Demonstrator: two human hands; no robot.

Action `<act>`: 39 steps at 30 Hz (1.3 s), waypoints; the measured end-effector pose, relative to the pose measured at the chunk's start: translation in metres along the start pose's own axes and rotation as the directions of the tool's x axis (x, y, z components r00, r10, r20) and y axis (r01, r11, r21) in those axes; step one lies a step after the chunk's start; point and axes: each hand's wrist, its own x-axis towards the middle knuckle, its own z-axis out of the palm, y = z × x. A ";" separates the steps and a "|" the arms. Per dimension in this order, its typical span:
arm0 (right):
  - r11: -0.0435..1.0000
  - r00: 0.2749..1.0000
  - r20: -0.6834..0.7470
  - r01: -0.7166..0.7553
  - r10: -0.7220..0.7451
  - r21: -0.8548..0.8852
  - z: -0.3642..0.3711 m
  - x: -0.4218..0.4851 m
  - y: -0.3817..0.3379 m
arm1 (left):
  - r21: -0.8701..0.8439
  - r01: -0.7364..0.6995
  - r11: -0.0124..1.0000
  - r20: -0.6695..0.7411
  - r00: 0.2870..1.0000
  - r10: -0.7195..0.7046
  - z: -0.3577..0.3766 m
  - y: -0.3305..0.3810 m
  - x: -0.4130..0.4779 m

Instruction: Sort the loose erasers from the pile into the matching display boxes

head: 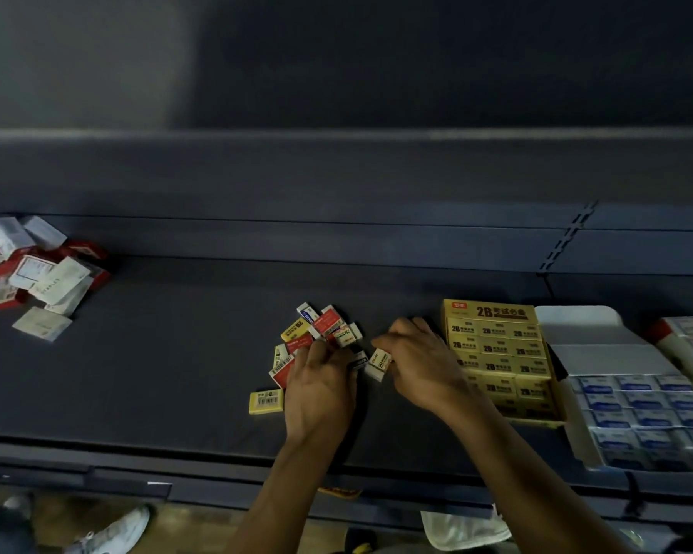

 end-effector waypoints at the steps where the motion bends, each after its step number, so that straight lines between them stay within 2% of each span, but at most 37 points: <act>1: 1.000 1.000 -0.002 -0.003 0.003 -0.001 0.000 -0.002 0.001 | 0.004 0.006 1.000 0.007 1.000 -0.006 0.000 0.000 0.000; 6: 1.000 0.999 -0.031 0.014 -0.013 0.020 -0.004 -0.009 0.004 | 0.031 0.007 0.999 0.056 0.998 -0.009 -0.002 0.000 0.001; 12: 0.995 0.991 -0.128 -0.013 0.025 0.101 -0.012 -0.026 0.016 | -0.082 0.026 0.996 0.020 1.000 -0.025 -0.008 0.013 -0.001; 17: 0.984 0.976 -0.194 -0.063 0.096 0.167 -0.021 -0.044 0.039 | -0.209 0.016 0.978 0.042 0.999 -0.008 -0.010 0.031 -0.002; 27: 0.970 0.954 -0.248 -0.117 0.170 0.213 -0.039 -0.096 0.097 | -0.285 -0.078 0.955 0.045 0.995 0.094 0.000 0.101 -0.008; 33: 0.965 0.936 -0.287 -0.144 0.205 0.219 -0.046 -0.124 0.130 | -0.317 -0.103 0.943 0.108 0.984 0.144 0.009 0.145 -0.012; 39: 0.950 0.910 -0.323 -0.181 0.259 0.255 -0.053 -0.152 0.164 | -0.347 -0.205 0.915 0.158 0.949 0.273 0.019 0.182 -0.016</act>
